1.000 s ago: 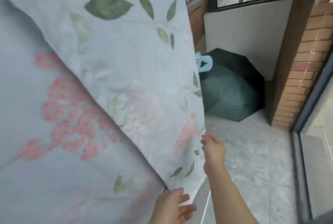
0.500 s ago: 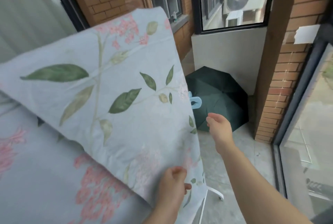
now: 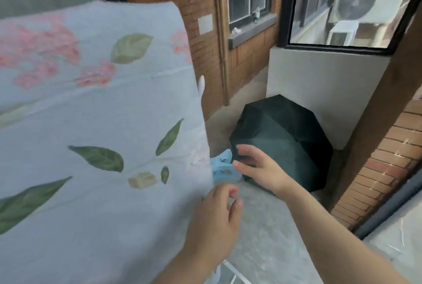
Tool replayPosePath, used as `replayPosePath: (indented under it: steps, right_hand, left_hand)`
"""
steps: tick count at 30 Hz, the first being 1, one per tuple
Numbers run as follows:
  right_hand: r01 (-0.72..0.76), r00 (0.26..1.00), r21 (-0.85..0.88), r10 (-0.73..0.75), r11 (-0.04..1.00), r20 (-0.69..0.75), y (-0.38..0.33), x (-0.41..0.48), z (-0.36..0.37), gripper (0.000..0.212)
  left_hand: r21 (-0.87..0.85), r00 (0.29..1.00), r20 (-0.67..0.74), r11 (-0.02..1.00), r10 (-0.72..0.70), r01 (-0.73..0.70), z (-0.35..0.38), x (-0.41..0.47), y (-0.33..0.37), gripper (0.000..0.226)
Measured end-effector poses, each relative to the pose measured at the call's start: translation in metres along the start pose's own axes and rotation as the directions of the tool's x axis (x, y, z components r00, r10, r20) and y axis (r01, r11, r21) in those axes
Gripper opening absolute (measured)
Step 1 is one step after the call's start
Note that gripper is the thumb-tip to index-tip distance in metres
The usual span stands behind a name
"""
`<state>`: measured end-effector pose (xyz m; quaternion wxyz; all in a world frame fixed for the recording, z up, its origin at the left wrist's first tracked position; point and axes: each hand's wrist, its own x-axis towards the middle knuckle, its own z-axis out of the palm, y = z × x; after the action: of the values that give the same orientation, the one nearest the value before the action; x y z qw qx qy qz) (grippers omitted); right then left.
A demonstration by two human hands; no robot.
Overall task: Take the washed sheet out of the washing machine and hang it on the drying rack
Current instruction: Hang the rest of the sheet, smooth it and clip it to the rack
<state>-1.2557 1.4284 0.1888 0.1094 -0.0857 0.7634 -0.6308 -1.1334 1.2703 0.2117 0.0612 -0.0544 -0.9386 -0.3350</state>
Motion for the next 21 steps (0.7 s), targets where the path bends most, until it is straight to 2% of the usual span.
replayPosePath:
  steps: [2,4,7,10,11,13,14,15,17,19,21]
  right_hand:
    - [0.084,0.984,-0.154,-0.058,0.984,0.167,0.004,0.028,-0.011,0.078]
    - [0.156,0.928,-0.269,-0.048,0.95,0.37,0.001,0.053,-0.016,0.086]
    - [0.252,0.841,-0.36,-0.019,0.898,0.541,-0.001,0.081,-0.015,0.078]
    - [0.297,0.854,-0.341,-0.089,0.892,0.512,0.003,0.093,-0.013,0.078]
    - [0.288,0.873,-0.28,-0.131,0.916,0.469,0.007,0.092,-0.009,0.064]
    - [0.305,0.915,-0.172,-0.238,0.937,0.326,0.009,0.089,0.0,0.024]
    - [0.321,0.923,-0.111,-0.285,0.94,0.258,0.013,0.087,0.005,0.014]
    - [0.313,0.932,-0.031,-0.301,0.949,0.201,0.017,0.083,0.01,0.016]
    - [0.322,0.934,0.028,-0.322,0.946,0.155,0.03,0.076,0.02,0.035]
    - [0.387,0.894,0.01,-0.378,0.922,0.239,0.04,0.078,0.021,0.056]
    - [0.413,0.839,0.011,-0.385,0.911,0.385,0.045,0.088,0.012,0.075]
  left_hand:
    - [0.059,0.99,-0.131,0.997,0.055,-0.048,-0.009,0.023,0.025,0.031]
    - [0.163,0.956,-0.25,0.98,0.156,-0.117,-0.02,0.046,0.047,0.023]
    - [0.356,0.881,-0.365,0.92,0.301,-0.167,-0.039,0.076,0.074,0.018]
    - [0.437,0.837,-0.406,0.882,0.367,-0.175,-0.052,0.1,0.079,0.018]
    - [0.47,0.842,-0.386,0.866,0.377,-0.173,-0.053,0.105,0.077,0.018]
    - [0.534,0.849,-0.375,0.835,0.373,-0.132,-0.052,0.118,0.073,0.018]
    - [0.551,0.855,-0.374,0.827,0.359,-0.107,-0.051,0.122,0.072,0.018]
    - [0.56,0.863,-0.374,0.824,0.341,-0.083,-0.052,0.125,0.07,0.017]
    - [0.549,0.865,-0.409,0.836,0.291,-0.022,-0.052,0.128,0.067,0.016]
    - [0.555,0.86,-0.446,0.831,0.247,0.049,-0.052,0.136,0.065,0.017]
    - [0.578,0.839,-0.493,0.808,0.23,0.118,-0.048,0.147,0.066,0.021]
